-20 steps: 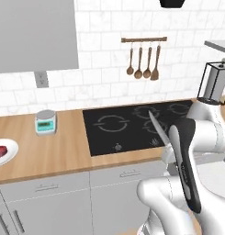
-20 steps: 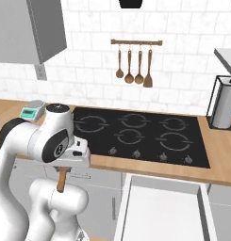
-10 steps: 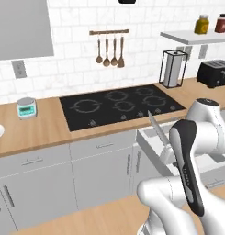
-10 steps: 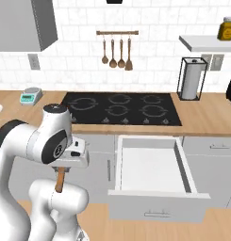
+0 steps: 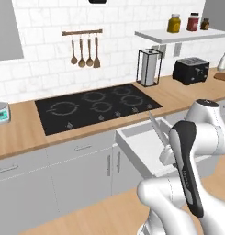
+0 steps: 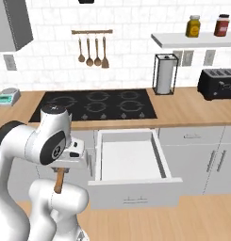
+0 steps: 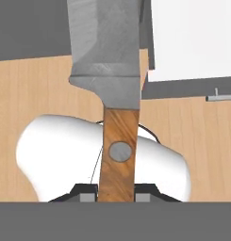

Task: Pick up the knife from the drawer and place it on the cutting board. Then place the meat from the plate to the cutting board.

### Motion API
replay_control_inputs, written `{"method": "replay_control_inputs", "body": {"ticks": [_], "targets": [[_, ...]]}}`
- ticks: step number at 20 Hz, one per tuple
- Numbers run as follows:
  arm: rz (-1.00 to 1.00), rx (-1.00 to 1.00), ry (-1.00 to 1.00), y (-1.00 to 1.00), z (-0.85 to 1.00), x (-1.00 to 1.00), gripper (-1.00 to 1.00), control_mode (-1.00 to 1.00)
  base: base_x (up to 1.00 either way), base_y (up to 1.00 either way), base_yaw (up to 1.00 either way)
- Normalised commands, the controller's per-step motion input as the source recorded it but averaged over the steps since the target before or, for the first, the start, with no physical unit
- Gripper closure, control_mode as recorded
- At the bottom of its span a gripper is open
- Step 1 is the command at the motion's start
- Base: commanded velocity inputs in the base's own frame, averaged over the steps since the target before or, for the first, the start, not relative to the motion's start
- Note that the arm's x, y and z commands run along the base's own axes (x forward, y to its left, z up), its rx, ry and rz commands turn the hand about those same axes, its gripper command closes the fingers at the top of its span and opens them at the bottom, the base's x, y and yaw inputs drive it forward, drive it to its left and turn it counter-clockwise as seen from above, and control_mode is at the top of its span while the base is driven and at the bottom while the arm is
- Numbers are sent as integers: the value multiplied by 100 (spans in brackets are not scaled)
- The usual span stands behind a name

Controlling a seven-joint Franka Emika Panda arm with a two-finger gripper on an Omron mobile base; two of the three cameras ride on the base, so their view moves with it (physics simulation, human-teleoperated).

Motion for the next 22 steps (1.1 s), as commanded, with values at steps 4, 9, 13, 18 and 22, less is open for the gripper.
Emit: {"method": "replay_control_inputs", "body": {"ticks": [4,9,13,18,22], "targets": [[0,0,0,0,0,0,100,100,29,-97,0],[0,0,0,0,0,0,100,100,17,-100,0],[0,0,0,0,0,0,100,100,31,-100,1],[0,0,0,0,0,0,100,100,42,-100,3],[0,0,0,0,0,0,100,100,58,-100,4]]}}
